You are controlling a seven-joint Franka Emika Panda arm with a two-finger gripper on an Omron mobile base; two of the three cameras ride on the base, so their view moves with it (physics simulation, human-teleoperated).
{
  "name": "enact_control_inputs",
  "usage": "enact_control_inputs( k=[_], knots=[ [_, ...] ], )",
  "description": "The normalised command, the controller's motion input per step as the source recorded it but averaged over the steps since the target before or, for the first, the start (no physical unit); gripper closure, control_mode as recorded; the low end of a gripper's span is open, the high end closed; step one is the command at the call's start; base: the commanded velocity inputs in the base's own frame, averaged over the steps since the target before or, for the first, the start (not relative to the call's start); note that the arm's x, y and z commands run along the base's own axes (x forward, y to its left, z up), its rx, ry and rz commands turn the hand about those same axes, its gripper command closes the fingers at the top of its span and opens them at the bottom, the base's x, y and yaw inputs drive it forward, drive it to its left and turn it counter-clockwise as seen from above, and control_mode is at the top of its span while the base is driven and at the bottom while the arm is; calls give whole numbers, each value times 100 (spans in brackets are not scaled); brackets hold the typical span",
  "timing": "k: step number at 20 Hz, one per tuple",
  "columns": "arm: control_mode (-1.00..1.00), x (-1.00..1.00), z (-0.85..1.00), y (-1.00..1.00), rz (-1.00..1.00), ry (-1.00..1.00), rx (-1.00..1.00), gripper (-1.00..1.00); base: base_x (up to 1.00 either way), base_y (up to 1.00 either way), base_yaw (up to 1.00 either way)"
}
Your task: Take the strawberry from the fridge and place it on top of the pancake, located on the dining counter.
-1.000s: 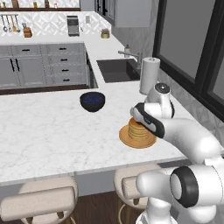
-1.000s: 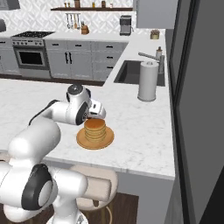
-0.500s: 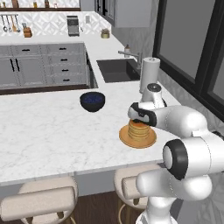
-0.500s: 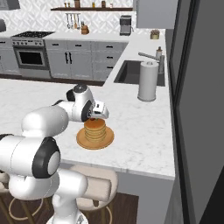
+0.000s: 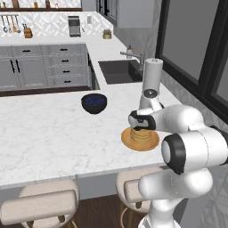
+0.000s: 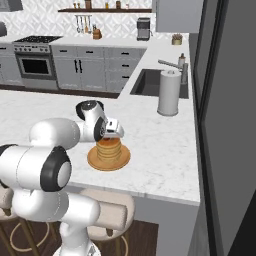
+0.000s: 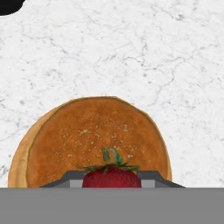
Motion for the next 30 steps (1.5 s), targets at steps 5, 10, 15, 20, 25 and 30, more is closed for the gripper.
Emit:
enact_control_inputs(
  k=[5,10,15,20,25,30],
  knots=[
    [-100,0,-21,0,0,-4,0,100,0,0,0],
    [-100,0,-14,0,0,-6,0,100,0,0,0],
    [-100,0,-13,0,0,-4,0,-100,0,0,0],
    [-100,0,-9,0,0,-3,0,-100,0,0,0],
    [-100,-1,-1,0,0,-1,0,-100,0,0,0],
    [-100,0,1,0,0,0,0,-100,0,0,0]
  ],
)
